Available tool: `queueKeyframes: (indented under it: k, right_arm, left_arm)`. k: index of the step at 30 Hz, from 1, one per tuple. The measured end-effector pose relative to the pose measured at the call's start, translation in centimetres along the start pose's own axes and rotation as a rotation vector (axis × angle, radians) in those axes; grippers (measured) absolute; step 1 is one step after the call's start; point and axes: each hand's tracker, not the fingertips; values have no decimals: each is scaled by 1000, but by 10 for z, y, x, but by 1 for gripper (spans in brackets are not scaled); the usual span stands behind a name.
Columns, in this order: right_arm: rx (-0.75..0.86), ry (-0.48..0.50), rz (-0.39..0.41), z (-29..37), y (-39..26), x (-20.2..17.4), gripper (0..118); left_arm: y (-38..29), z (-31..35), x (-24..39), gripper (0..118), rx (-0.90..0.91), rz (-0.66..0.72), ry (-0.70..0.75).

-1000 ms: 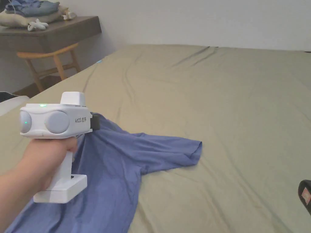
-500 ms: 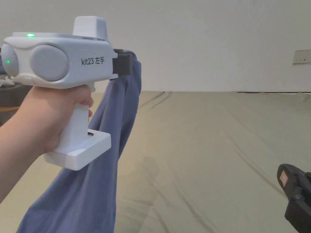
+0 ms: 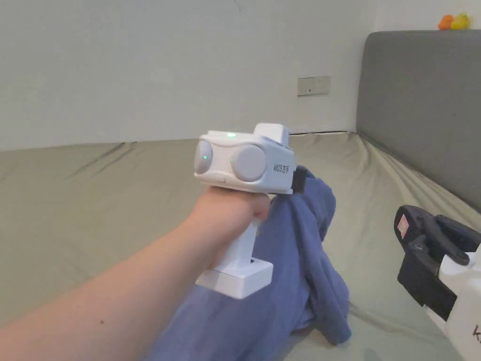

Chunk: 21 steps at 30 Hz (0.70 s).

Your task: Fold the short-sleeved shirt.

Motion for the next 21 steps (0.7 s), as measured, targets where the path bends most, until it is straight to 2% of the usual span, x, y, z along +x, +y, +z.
queueKeyframes:
  k: [3,5,8,12,13,14,16,17,19,21]
  right_arm:
    - [10,-39,54,2,-1,11,0]
    - [-10,-57,47,1,-5,18,0]
    - [-34,-76,42,0,-11,27,0]
    - [-59,-100,40,-3,-19,35,0]
    - [-66,-101,39,-4,-20,36,0]
    - [-77,-102,33,-5,-22,35,0]
    - [-93,-97,18,-7,-24,33,0]
    - [-91,-88,23,-8,-24,30,0]
    - [-92,-74,39,-11,-27,23,0]
    - [-75,-43,71,-14,-29,15,0]
  left_arm:
    - [-50,-59,30,2,-116,14,-63]
    - [-79,-87,46,2,-184,4,-88]
    - [-105,-105,61,2,-251,-2,-107]
    - [-114,-111,64,3,-237,8,-83]
    - [-112,-105,60,12,-221,17,-82]
    - [-103,-105,52,36,-215,33,-88]
    - [-89,-78,36,104,-132,91,-78]
    - [-81,-56,25,114,-66,105,-72]
    - [-67,-8,-1,113,82,101,-59]
    - [-62,50,-26,113,190,103,27]
